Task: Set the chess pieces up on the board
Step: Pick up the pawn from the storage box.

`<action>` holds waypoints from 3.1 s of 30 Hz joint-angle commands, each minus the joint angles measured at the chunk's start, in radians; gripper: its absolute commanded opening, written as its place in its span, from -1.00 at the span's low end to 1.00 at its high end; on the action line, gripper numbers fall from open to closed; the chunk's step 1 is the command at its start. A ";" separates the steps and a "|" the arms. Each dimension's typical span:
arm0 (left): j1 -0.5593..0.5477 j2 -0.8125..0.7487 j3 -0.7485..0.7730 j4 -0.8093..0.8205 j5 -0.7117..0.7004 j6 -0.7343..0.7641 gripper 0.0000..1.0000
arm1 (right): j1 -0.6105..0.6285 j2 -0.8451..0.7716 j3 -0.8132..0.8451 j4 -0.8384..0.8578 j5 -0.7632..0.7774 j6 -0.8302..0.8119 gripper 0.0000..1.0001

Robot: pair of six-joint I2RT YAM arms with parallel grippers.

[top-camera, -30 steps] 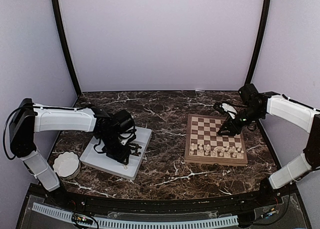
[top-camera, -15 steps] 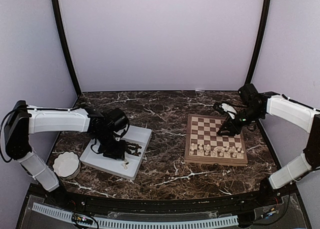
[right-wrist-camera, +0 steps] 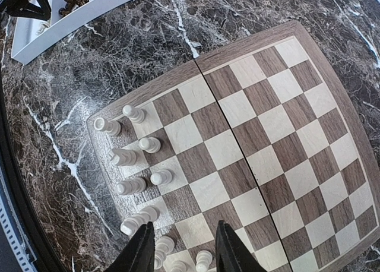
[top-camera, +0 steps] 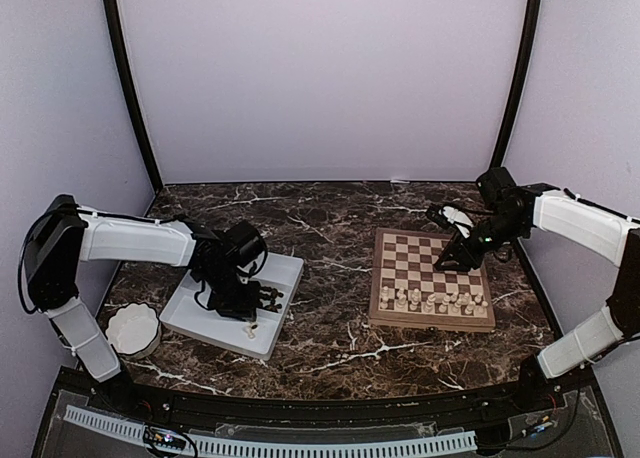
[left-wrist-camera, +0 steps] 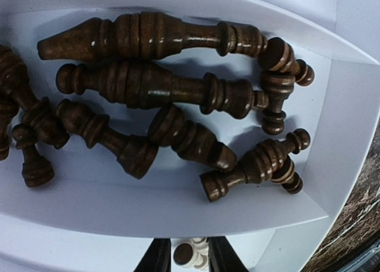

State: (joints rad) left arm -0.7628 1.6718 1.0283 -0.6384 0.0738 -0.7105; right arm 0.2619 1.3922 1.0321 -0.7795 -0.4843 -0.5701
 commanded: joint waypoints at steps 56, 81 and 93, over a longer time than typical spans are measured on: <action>0.008 0.081 -0.058 -0.006 -0.034 -0.073 -0.29 | 0.013 0.025 -0.012 0.043 -0.029 -0.002 -0.28; 0.000 0.048 -0.117 -0.043 0.030 -0.002 -0.53 | 0.016 0.034 -0.015 0.040 -0.033 -0.001 -0.29; -0.017 0.050 -0.129 -0.134 0.043 -0.009 -0.44 | 0.020 0.043 -0.007 0.041 -0.037 0.002 -0.29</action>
State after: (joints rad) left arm -0.7723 1.6821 0.9672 -0.6296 0.1162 -0.7185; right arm 0.2726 1.4250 1.0168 -0.7551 -0.5014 -0.5705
